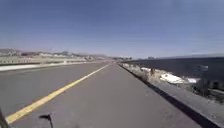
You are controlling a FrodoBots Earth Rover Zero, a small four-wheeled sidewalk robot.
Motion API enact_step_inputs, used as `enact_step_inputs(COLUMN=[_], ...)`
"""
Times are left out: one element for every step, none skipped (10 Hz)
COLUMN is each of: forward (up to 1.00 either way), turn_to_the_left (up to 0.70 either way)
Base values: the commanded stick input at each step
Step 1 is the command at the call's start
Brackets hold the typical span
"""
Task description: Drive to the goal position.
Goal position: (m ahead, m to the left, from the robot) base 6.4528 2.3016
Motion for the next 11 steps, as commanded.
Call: enact_step_inputs(forward=[0.85, 0.85, 0.85, 0.85, 0.85, 0.85, 0.85, 0.85, 0.85, 0.85, 0.85], turn_to_the_left=[0.00, 0.00, 0.00, 0.00, 0.00, 0.00, 0.00, 0.00, 0.00, 0.00, 0.00])
